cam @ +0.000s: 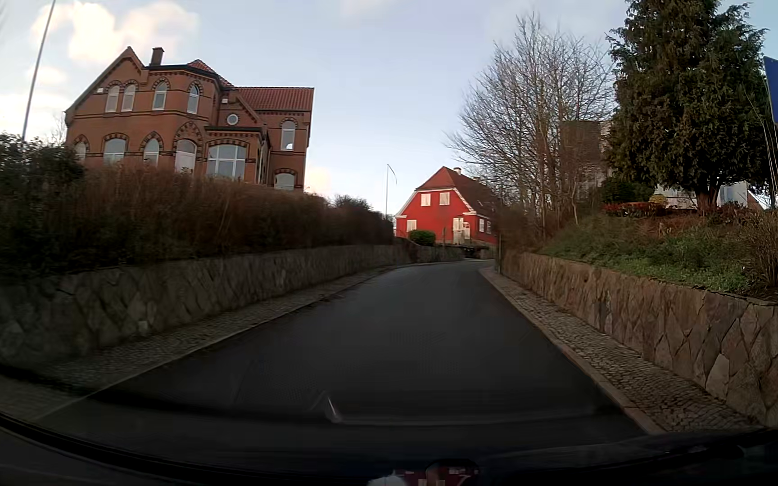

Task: Follow the waypoints while adhering to traffic rules and regulations

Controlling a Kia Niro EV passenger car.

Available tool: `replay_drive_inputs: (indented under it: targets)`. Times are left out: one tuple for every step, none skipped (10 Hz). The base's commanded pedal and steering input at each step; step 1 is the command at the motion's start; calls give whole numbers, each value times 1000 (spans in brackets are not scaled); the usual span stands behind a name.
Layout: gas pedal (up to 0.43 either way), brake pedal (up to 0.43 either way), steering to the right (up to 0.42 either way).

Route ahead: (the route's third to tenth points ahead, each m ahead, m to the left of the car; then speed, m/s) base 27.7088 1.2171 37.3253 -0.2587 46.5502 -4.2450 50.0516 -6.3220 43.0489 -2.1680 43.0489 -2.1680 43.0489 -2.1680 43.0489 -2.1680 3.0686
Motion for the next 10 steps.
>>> replay_drive_inputs:
  targets:
    - [197,0,342]
    - [197,0,278]
    - [220,0,208]
    - [220,0,154]
    - [228,0,99]
    - [228,0,43]
    - [240,0,1]
    - [260,0,-28]
    - [268,0,-45]
    - [268,0,-47]
